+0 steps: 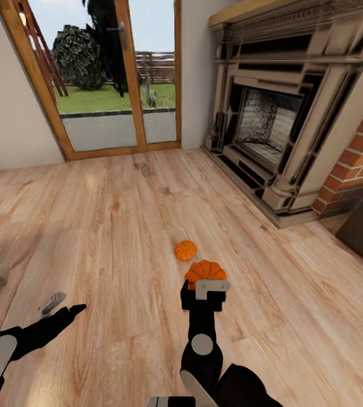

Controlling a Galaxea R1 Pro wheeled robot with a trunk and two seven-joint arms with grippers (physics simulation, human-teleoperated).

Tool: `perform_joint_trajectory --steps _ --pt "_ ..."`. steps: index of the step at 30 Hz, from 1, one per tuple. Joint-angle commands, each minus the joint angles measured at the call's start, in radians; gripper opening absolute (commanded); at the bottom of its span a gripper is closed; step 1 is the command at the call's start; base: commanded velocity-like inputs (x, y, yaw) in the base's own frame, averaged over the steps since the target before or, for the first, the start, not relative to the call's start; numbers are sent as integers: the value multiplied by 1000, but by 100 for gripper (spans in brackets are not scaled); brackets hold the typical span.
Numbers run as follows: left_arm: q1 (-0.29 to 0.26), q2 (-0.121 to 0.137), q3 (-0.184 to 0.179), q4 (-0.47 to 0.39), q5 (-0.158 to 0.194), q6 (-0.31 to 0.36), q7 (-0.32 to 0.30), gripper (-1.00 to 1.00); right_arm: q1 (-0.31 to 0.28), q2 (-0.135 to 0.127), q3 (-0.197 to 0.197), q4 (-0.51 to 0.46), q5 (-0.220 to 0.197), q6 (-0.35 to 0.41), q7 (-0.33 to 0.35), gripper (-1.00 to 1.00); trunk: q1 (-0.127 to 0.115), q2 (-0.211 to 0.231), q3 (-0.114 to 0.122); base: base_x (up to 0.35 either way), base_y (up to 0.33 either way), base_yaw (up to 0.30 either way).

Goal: Place each of the two pumpkins and all three candles from the living room inside a cabinet in the living room (use any cabinet), then make sure every cabinet is closed, and position the cauldron so it is next to a table in the living room.

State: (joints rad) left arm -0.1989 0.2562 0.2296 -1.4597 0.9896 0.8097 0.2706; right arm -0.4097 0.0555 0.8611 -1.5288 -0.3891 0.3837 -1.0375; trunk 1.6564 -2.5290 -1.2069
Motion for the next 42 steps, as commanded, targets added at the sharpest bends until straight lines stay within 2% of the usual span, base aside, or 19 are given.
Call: perform_joint_trajectory --steps 1,11,16,20,21,22,24,25,27,29,32,33,34,35,42 --pt "0 -1 0 -1 11 3 9 100 -1 0 -5 6 0 4 -7 -100 0 0 -1 297 118 0" --pt "0 -2 0 -1 11 2 10 100 -1 -12 -24 42 1 -71 -5 -100 0 0 -1 296 22 0" --pt "0 -2 0 -1 6 3 10 100 -5 -10 -104 103 0 -75 29 -100 0 0 -1 270 0 0" --pt "0 -4 0 -1 -28 3 9 100 -7 -11 -234 137 -3 -75 147 -100 0 0 -1 263 0 0" --pt "0 -4 -1 -1 -35 3 9 100 -7 -10 -287 150 -5 -75 194 -100 0 0 -1 262 0 0" --pt "0 -4 -1 -1 -42 3 9 100 -7 -8 -434 193 -12 -75 313 -100 0 0 -1 259 0 0" --pt "0 -5 -1 -1 -44 3 9 100 -8 -6 -555 235 -19 -73 421 -100 0 0 -1 261 0 0" --pt "0 -5 -1 -1 -44 3 9 100 -8 -5 -584 252 -22 -74 452 -100 0 0 -1 284 0 0" --pt "0 -5 -1 -1 -45 3 9 100 -10 -4 -610 276 -26 -73 479 -100 0 0 -1 300 0 0" --pt "0 -5 -1 -1 -46 3 9 100 -12 -4 -634 295 -60 -71 496 -100 0 0 -1 319 0 0" --pt "0 -5 -1 -1 -46 3 9 100 -13 -8 -659 303 -172 -65 504 -100 0 0 -1 326 0 0" --pt "0 -5 -2 -1 -46 3 9 100 -13 -9 -661 303 -189 -65 505 -100 0 0 -1 322 0 0" --pt "0 -5 -2 -1 -45 3 9 100 -14 -11 -670 289 -228 -65 504 -100 0 0 -1 250 0 0" --pt "0 -5 -2 -1 -45 3 9 100 -14 -12 -673 265 -243 -65 504 -100 0 0 -1 165 0 0" --pt "0 -5 -3 -1 -46 3 9 100 -10 -13 -677 118 -273 -56 495 -100 0 0 -1 56 0 0"
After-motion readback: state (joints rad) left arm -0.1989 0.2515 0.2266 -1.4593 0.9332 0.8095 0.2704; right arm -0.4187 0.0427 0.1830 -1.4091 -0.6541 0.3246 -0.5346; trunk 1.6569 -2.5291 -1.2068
